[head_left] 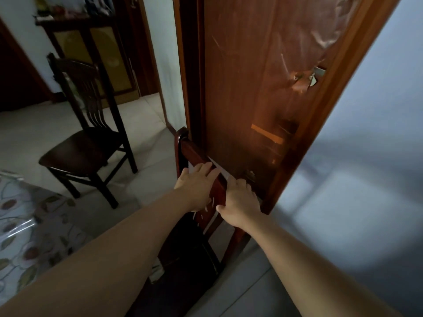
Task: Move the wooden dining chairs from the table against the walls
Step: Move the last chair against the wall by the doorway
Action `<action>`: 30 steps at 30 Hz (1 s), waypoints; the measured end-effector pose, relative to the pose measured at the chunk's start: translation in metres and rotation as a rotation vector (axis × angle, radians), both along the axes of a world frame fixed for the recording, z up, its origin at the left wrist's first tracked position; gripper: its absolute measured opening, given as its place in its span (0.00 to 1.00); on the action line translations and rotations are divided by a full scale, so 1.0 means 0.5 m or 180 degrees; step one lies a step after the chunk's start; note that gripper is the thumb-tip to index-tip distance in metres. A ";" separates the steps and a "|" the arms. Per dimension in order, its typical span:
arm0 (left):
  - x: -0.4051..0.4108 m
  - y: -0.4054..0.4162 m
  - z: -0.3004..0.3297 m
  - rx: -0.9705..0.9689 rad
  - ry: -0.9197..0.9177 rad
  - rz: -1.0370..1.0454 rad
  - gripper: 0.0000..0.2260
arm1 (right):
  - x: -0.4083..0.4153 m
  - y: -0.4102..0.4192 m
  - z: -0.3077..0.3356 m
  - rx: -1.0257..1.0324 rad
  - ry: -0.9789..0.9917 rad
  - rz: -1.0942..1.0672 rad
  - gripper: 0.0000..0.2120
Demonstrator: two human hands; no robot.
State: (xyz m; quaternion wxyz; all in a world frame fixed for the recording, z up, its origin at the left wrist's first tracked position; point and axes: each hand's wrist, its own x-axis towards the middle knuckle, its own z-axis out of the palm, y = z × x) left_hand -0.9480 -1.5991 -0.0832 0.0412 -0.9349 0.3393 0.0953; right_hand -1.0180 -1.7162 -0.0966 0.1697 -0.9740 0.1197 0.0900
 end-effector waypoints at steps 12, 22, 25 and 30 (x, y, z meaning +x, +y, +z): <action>0.140 -0.052 -0.054 0.0388 -0.0610 -0.0369 0.24 | 0.095 -0.008 -0.044 0.1211 0.0228 -0.0651 0.17; 0.143 -0.018 -0.039 0.0370 -0.0936 -0.1134 0.20 | 0.084 0.028 -0.031 0.1354 0.0908 -0.1210 0.13; 0.138 0.017 -0.024 0.0359 -0.0945 -0.1374 0.20 | 0.055 0.059 -0.022 0.1477 0.0872 -0.1184 0.16; 0.111 0.055 0.010 0.0349 -0.0984 -0.1654 0.08 | -0.002 0.094 0.000 0.1572 0.0978 -0.1046 0.18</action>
